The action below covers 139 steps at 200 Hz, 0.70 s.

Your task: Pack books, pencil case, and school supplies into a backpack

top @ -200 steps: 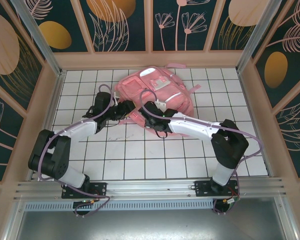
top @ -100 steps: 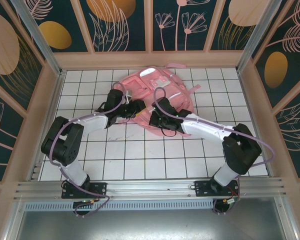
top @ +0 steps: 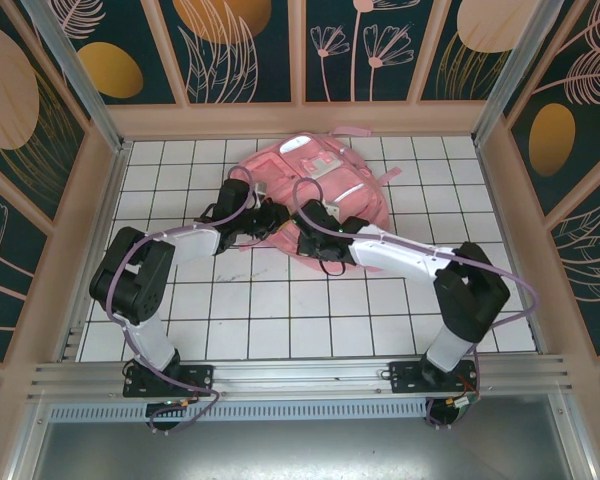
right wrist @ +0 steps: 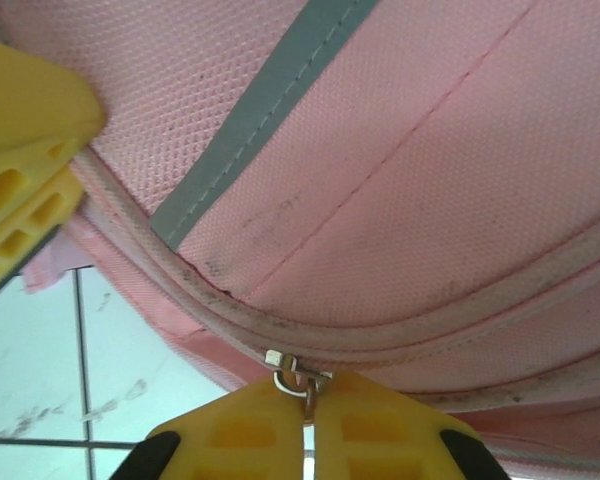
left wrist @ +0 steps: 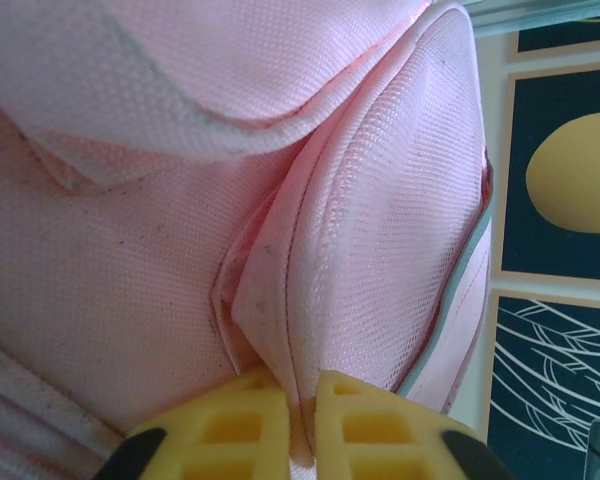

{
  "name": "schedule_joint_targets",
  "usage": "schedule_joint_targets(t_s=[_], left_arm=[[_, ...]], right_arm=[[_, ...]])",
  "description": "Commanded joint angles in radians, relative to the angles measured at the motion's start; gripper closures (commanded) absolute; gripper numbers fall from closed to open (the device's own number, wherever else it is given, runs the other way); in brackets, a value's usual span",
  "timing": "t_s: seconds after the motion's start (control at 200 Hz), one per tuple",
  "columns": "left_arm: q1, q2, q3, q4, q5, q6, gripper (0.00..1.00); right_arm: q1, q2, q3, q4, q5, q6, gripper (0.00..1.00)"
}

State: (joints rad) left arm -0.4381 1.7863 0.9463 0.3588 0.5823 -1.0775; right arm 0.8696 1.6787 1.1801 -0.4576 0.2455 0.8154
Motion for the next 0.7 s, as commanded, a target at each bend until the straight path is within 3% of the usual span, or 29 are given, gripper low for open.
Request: schedule_joint_targets(t_s=[0.0, 0.09, 0.205, 0.405, 0.566, 0.691], left_arm=[[0.001, 0.013, 0.019, 0.025, -0.027, 0.013, 0.94], [0.001, 0.011, 0.02, 0.024, -0.028, 0.011, 1.0], [0.001, 0.01, 0.02, 0.027, -0.029, 0.008, 1.0], [0.005, -0.015, 0.021, -0.031, -0.081, 0.051, 1.0], [0.035, -0.05, 0.013, -0.084, -0.107, 0.117, 1.0], [0.064, -0.093, -0.022, -0.107, -0.12, 0.152, 1.0]], right_arm=[[0.01, 0.038, 0.061, -0.046, 0.131, -0.014, 0.87], [0.019, 0.057, 0.077, -0.057, 0.167, -0.014, 0.86], [0.026, 0.069, 0.077, -0.045, 0.187, -0.028, 0.86], [0.03, 0.07, 0.059, -0.075, 0.268, -0.044, 1.0], [0.026, -0.001, -0.003, -0.124, 0.347, -0.081, 1.0], [-0.005, -0.085, -0.089, -0.059, 0.342, -0.207, 1.0]])
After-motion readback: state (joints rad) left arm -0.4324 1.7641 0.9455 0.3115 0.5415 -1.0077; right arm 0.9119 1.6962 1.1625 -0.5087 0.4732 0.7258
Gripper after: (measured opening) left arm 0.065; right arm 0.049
